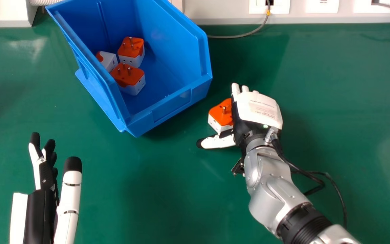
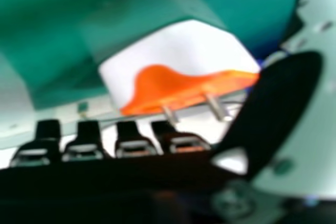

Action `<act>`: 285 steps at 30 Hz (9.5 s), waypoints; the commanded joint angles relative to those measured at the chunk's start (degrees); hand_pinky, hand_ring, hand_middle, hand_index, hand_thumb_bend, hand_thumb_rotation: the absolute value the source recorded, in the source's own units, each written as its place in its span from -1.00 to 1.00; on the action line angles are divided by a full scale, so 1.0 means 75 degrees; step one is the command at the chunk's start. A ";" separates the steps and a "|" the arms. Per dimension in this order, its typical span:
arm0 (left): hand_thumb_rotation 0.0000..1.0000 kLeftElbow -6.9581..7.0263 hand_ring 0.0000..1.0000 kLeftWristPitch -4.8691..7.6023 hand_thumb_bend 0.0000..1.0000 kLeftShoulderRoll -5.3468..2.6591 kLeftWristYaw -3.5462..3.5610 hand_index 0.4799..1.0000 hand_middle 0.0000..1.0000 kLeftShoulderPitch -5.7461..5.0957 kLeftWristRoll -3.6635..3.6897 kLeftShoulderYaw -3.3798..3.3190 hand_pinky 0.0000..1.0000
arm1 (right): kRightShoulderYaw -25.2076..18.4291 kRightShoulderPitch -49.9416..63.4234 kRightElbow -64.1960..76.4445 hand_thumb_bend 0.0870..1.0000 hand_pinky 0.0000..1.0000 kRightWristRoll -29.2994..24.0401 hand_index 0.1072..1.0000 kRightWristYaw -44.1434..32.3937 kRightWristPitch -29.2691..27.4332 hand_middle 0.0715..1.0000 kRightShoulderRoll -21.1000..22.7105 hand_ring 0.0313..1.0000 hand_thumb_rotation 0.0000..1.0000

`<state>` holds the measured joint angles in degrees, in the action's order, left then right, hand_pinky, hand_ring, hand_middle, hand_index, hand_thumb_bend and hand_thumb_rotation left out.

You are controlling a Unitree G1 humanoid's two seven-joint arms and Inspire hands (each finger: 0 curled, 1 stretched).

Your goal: Pick all objects and put in blue box

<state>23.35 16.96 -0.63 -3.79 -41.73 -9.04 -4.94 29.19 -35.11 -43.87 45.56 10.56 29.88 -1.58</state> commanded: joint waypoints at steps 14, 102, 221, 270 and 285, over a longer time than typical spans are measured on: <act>1.00 0.0274 1.00 0.0052 0.02 0.0038 0.0044 1.00 1.00 -0.0072 0.0061 -0.0003 1.00 | 0.0043 -0.0895 -0.0388 0.30 0.62 -0.0219 0.69 -0.0180 0.0102 0.87 0.0045 0.75 -0.14; 1.00 0.0030 1.00 0.0048 0.02 0.0095 0.0012 1.00 1.00 0.0325 0.0037 0.0073 1.00 | -0.0556 0.0353 0.2496 -0.04 -0.79 -0.1046 -0.15 -0.0338 -0.0488 -0.18 0.1261 -0.71 -1.00; 1.00 0.0261 1.00 -0.0579 -0.05 -0.0125 -0.0610 1.00 1.00 0.0402 -0.1162 0.0759 1.00 | -0.0691 -0.5603 -0.3650 0.52 0.67 -0.2149 1.00 -0.0297 -0.2834 1.00 -0.1216 1.00 0.65; 1.00 -0.1553 1.00 -0.0270 0.05 0.1239 0.0278 1.00 1.00 0.2510 0.0501 -0.1001 1.00 | -0.2628 0.5772 0.5355 -0.07 0.86 -0.3513 1.00 0.0734 -0.7513 1.00 0.1040 1.00 1.00; 1.00 -0.1955 1.00 -0.0371 0.09 0.1174 0.0297 1.00 0.99 0.2571 0.0562 -0.1015 0.92 | -0.3375 0.6187 0.5781 -0.09 0.93 -0.4689 1.00 -0.0985 -0.6847 1.00 0.1659 1.00 1.00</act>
<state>8.35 13.24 7.84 -1.44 -23.01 -4.62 -12.46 5.01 11.91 -3.25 11.59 4.13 -21.84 10.12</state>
